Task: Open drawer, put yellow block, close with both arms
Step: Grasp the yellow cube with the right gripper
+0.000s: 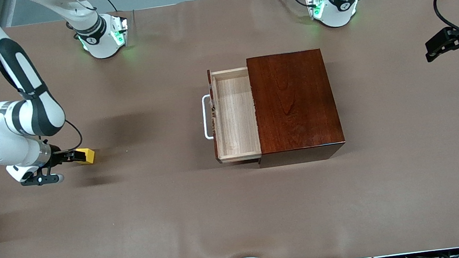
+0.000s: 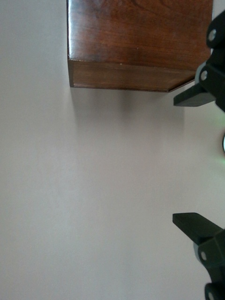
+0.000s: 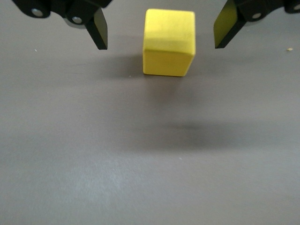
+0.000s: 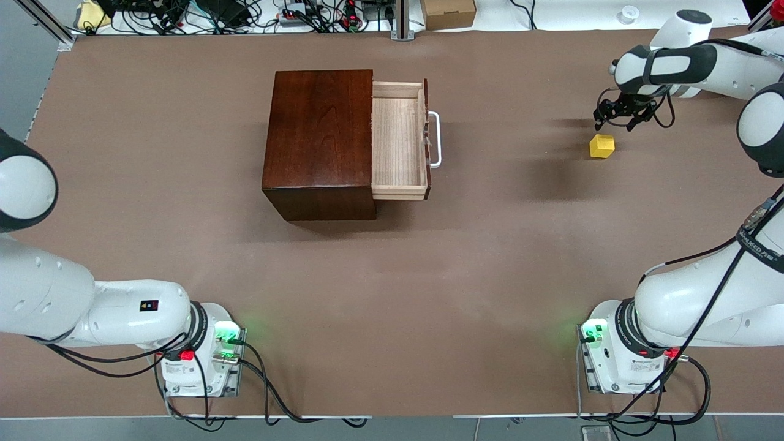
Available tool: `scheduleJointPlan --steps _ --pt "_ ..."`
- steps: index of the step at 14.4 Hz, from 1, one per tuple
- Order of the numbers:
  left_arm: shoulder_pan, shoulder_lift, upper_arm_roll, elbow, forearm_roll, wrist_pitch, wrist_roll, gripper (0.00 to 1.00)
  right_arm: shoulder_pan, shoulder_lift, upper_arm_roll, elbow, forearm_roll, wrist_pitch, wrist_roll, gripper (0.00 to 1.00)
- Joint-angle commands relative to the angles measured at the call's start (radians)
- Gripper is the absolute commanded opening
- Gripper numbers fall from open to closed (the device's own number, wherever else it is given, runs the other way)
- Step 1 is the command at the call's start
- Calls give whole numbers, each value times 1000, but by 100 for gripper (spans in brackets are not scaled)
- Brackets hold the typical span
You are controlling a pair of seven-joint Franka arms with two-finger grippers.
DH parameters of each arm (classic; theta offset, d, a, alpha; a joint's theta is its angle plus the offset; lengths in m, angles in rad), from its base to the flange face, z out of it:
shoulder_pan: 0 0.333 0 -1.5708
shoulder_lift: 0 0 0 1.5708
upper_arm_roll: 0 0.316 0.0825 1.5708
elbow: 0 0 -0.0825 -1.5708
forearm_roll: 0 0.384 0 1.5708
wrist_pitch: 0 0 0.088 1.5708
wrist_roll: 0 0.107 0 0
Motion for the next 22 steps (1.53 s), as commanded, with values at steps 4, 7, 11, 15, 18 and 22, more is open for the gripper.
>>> scheduleJointPlan --steps 4,7,11,15,18,22 --pt "14 -92 -43 -133 -30 112 -138 100 -8 5 20 -75 8 88 73 100" --pt "16 -92 -60 -125 -55 120 -159 100 -13 23 20 -83 8 130 75 84" --pt "16 -97 -63 -130 -73 106 -82 100 -10 21 20 -94 8 130 76 57" --pt "17 -112 -78 -137 -73 104 -57 100 4 20 25 -94 10 119 140 0" --pt "21 -117 -78 -141 -73 104 -39 100 19 -1 26 -84 10 67 154 0" --pt "24 -117 -77 -142 -72 103 -25 100 45 -58 33 -61 10 -40 242 0"
